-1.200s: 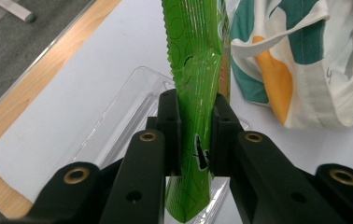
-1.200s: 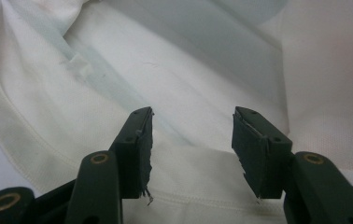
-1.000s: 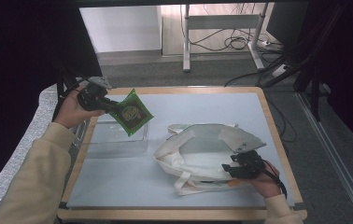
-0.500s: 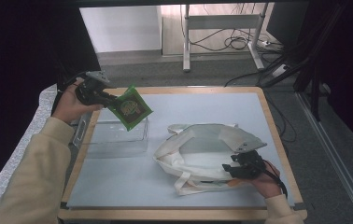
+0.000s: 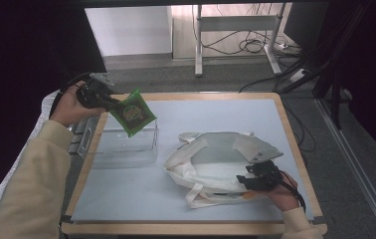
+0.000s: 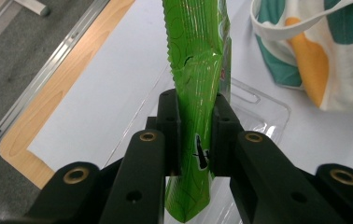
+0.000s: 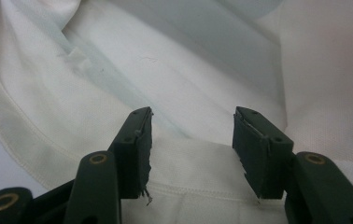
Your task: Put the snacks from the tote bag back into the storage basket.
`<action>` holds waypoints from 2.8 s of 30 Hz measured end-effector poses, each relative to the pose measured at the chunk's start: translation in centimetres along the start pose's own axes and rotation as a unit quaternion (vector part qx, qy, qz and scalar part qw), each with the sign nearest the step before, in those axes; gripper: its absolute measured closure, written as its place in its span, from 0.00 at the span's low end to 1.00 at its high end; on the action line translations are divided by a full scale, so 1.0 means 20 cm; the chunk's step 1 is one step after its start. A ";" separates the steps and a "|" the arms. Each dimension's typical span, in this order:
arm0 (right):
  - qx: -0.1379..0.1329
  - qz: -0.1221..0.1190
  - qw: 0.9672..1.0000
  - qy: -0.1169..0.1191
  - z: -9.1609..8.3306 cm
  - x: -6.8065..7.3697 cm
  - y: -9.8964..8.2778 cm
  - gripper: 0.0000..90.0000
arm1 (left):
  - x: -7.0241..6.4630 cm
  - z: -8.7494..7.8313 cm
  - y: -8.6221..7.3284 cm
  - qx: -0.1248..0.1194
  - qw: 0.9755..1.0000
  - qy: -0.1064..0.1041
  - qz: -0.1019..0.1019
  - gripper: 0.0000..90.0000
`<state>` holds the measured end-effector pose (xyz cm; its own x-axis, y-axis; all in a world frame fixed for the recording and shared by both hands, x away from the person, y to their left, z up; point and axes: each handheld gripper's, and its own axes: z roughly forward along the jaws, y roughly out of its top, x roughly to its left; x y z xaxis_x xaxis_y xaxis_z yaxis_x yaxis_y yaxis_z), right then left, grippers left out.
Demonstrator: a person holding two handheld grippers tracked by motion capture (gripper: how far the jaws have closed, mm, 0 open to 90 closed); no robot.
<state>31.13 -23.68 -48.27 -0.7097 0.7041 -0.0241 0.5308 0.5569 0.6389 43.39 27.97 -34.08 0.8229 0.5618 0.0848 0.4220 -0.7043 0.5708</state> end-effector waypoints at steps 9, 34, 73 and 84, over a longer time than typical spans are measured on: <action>0.000 0.000 1.000 0.000 0.00 0.00 0.00 0.52 | 0.02 0.04 -0.02 0.027 1.000 0.007 0.011 0.87; 0.003 0.000 1.000 -0.001 0.01 -0.01 0.00 0.51 | -0.01 0.45 0.02 0.113 0.991 0.030 0.062 0.85; 0.008 0.001 1.000 -0.001 0.02 0.00 -0.01 0.50 | -0.05 0.32 0.10 0.003 0.991 0.119 0.062 0.47; 0.007 0.001 1.000 -0.001 0.01 0.00 -0.01 0.50 | -0.18 0.29 0.06 -0.034 0.999 0.037 0.011 0.46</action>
<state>31.18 -23.73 -48.60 -0.7079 0.7059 -0.0233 0.5393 0.5616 0.6276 43.08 22.54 -38.33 0.7997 0.5797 0.1564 0.3757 -0.6863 0.6228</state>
